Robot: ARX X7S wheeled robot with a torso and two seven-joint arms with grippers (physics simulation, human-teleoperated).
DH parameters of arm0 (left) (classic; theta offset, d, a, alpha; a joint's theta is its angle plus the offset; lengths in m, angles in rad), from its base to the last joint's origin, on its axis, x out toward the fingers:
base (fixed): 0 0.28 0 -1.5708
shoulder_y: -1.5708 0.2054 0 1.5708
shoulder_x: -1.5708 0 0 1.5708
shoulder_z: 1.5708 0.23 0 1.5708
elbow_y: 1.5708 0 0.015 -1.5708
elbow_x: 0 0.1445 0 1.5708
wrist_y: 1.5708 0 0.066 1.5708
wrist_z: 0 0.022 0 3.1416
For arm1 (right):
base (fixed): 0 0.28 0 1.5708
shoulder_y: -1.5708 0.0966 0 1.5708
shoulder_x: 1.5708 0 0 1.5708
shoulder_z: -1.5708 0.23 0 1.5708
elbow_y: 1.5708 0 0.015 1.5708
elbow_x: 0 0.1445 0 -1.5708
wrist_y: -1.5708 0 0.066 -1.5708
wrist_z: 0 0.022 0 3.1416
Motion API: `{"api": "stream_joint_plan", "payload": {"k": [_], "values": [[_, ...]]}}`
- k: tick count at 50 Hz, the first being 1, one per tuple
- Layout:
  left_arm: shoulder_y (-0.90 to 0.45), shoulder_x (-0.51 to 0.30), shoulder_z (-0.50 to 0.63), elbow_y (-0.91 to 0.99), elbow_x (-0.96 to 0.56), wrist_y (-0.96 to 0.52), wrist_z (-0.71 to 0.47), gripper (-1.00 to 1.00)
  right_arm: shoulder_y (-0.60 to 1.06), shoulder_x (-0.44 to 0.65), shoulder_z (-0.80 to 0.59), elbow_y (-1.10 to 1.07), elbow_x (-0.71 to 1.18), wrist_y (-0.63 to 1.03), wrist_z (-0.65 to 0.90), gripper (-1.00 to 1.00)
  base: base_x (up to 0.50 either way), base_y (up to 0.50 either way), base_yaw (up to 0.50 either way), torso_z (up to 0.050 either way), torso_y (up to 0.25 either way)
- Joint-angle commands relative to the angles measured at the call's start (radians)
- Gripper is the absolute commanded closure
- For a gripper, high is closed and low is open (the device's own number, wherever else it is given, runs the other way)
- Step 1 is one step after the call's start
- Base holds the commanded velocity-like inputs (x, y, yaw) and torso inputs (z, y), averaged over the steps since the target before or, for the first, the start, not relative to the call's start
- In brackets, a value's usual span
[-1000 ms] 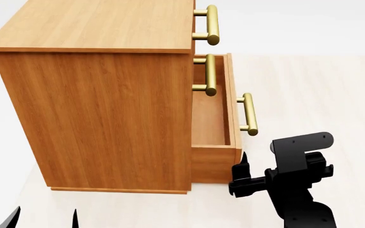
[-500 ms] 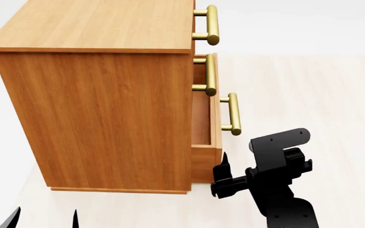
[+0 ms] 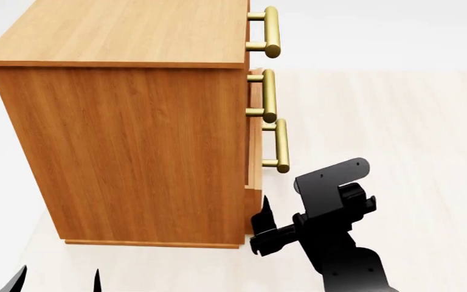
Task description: Close the bottom drawer of the cabinet.
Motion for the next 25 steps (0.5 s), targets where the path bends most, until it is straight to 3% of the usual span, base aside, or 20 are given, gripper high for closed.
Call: {"api": "stream_joint_plan", "payload": {"k": [1, 25], "values": [[-0.004, 0.0, 0.005, -0.01, 0.0, 0.006, -0.004, -1.0, 0.01, -0.02, -0.058, -0.001, -0.002, -0.01, -0.036, -1.0, 0.0, 0.0, 0.0, 0.0, 0.0], [-0.007, -0.003, 0.017, -0.023, 0.0, 0.015, -0.012, -1.0, 0.011, -0.005, -0.09, -0.044, 0.025, 0.018, -0.178, -1.0, 0.0, 0.0, 0.0, 0.0, 0.0]]}}
